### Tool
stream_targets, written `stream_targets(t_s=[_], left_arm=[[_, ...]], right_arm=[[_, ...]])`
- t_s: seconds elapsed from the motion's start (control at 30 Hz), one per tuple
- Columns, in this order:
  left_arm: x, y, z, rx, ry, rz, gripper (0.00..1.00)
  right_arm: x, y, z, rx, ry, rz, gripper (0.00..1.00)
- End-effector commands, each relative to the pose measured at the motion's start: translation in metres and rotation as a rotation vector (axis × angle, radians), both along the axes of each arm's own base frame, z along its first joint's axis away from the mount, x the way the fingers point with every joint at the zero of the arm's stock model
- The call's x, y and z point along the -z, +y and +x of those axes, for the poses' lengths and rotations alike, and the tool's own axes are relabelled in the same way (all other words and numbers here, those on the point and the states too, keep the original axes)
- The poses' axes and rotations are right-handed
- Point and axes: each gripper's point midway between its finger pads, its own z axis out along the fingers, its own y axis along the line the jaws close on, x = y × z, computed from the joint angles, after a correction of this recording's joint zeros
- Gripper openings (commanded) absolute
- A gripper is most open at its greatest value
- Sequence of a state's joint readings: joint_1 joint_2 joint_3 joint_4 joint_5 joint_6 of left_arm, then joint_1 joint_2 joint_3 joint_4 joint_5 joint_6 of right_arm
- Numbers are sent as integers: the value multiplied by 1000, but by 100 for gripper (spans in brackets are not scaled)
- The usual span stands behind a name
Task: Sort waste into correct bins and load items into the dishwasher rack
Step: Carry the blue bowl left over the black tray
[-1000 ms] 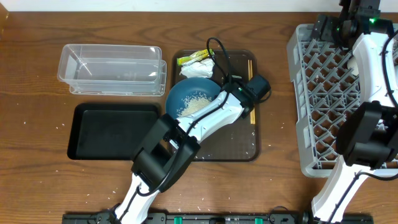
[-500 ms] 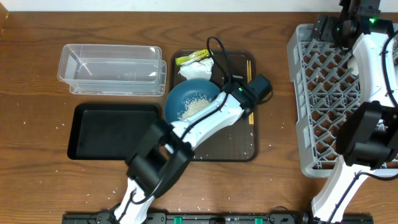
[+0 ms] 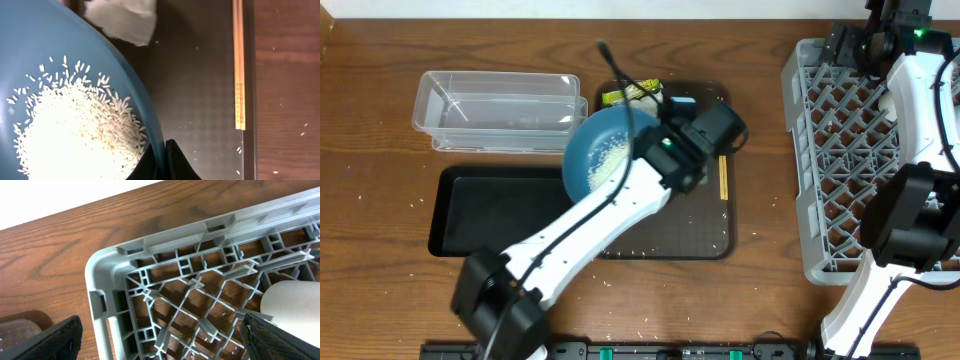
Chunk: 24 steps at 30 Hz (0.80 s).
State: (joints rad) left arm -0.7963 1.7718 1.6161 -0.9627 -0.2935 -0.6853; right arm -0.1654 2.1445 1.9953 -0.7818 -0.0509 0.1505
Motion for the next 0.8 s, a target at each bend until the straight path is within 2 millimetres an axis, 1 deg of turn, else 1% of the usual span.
stream_targets(t_s=[0.0,0.1,0.2,0.27,0.37,0.5,0.77], left_arm=[[-24,22,6,-120,-25,-74,6],[-35,38,7,-154,2,-132,6],[-45,64,10,-212,22,-181,6],[-48,75,10,-241,49,-225,6],[-46,94,11,-289,91,-288,6],[-39,121,12,-362,152,-366,6],[-34,150,12,-383,256,-560,6]], right_arm=[[-6,0,-1,-6,-8,-15,99],[-6,0,-1,-5,-8,-15,99],[-6,0,-1,-6,-8,-15,99],[-6,0,-1,-5,-8,-15,99],[-6,0,-1,-5,-8,-15,99],[-6,0,0,-5,-9,-15,99],[-6,0,0,-5,-9,-15,99]])
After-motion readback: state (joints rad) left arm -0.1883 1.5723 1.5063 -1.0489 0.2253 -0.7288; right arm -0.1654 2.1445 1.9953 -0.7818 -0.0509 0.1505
